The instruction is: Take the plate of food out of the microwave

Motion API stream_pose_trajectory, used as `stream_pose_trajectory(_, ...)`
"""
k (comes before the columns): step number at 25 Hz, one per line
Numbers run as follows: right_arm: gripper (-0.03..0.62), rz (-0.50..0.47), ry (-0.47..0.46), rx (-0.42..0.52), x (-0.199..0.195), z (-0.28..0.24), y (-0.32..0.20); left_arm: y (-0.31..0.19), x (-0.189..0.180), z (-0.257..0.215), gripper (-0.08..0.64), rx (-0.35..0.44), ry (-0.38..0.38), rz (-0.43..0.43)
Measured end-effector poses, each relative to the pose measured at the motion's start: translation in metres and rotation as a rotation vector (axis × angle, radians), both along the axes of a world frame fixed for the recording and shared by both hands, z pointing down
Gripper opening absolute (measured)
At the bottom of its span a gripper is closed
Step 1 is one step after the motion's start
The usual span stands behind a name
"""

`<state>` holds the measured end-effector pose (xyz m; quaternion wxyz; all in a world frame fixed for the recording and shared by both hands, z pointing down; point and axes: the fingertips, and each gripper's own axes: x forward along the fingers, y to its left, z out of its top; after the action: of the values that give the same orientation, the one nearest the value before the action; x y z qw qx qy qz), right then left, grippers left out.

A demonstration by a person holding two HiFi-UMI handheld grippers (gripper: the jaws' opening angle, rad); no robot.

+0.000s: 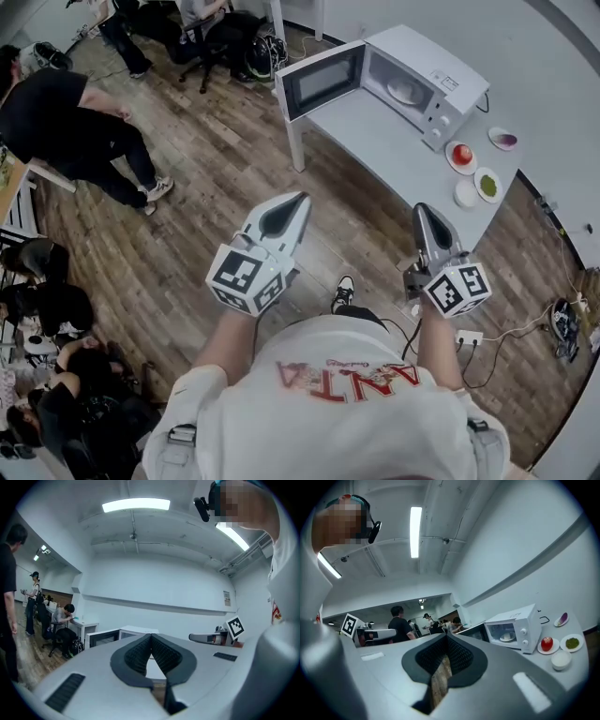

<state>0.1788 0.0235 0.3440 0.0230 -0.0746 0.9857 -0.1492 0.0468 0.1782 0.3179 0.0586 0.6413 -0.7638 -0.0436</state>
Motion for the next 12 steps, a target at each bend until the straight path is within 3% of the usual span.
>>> stream_pose_trajectory(12,0.003,-0.021,-0.003,-0.041,-0.064,0.009,-0.126,-0.12,-0.058,-0.001,0.009,-0.016,0.004,-0.031)
